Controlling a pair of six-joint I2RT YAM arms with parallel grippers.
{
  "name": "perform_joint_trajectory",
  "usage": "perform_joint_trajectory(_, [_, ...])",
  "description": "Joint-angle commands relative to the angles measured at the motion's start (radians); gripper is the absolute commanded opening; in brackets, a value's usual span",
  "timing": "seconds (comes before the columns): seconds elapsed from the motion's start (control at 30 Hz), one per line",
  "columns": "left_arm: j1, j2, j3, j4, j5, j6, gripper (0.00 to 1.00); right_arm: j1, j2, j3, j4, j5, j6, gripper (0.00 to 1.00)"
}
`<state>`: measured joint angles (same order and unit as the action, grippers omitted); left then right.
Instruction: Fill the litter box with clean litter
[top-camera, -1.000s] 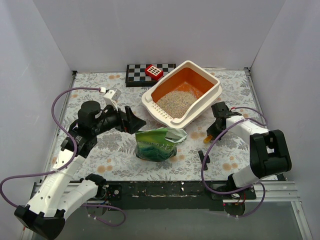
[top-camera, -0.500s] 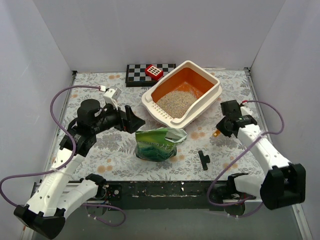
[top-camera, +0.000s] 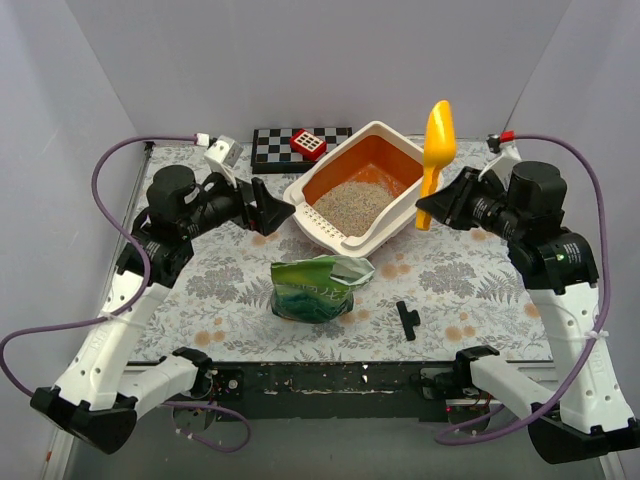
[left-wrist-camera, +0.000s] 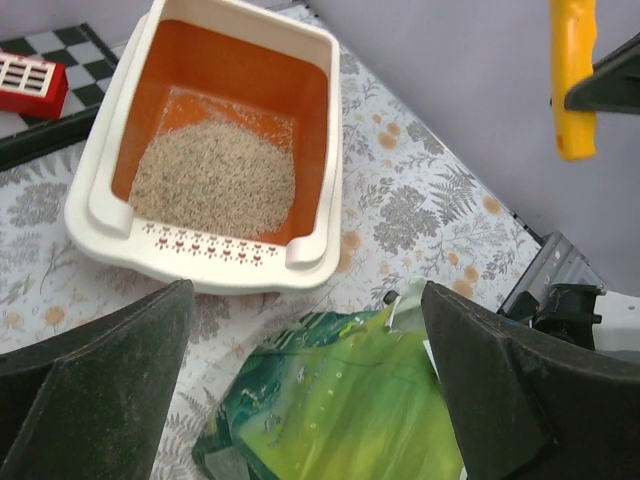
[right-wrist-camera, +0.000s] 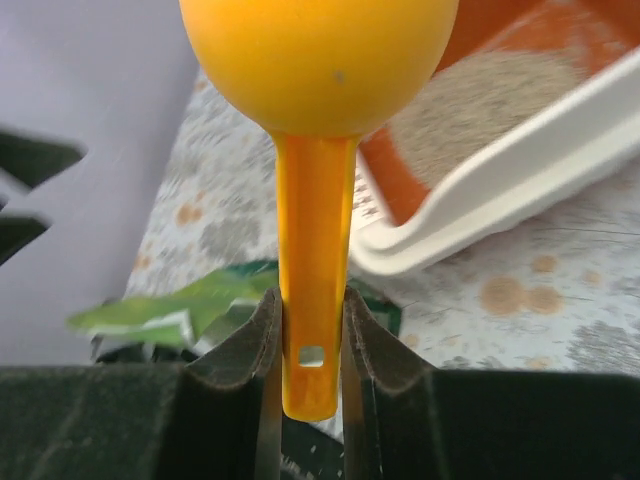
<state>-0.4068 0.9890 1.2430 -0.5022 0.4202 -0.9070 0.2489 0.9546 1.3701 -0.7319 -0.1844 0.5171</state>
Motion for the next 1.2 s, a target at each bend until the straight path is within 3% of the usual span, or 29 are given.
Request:
perform_joint_trajectory(0.0, [0.005,0.023,0.03,0.152,0.152,0.06,0.98,0.0,0.019,0.011,0.028,-0.562,-0.1,0.01])
perform_joint_trajectory(0.07, [0.005,0.03,0.024,0.198,0.256,0.085,0.98,0.001,0.026,-0.034,0.064,-0.724,-0.071,0.01])
perform_joint_trajectory(0.17, [0.005,0.04,0.016,0.255,0.343,0.103,0.98,0.024,0.0,-0.162,0.257,-0.956,0.071,0.01])
perform_joint_trajectory(0.3, [0.005,0.036,-0.02,0.345,0.459,0.14,0.98,0.072,-0.049,-0.273,0.382,-1.062,0.153,0.01])
perform_joint_trajectory(0.77, [0.005,-0.01,-0.142,0.649,0.749,0.197,0.98,0.174,-0.146,-0.391,0.511,-1.144,0.273,0.01])
perform_joint_trajectory(1.17, [0.005,0.019,-0.142,0.765,0.787,0.122,0.98,0.277,-0.108,-0.399,0.594,-1.1,0.304,0.01])
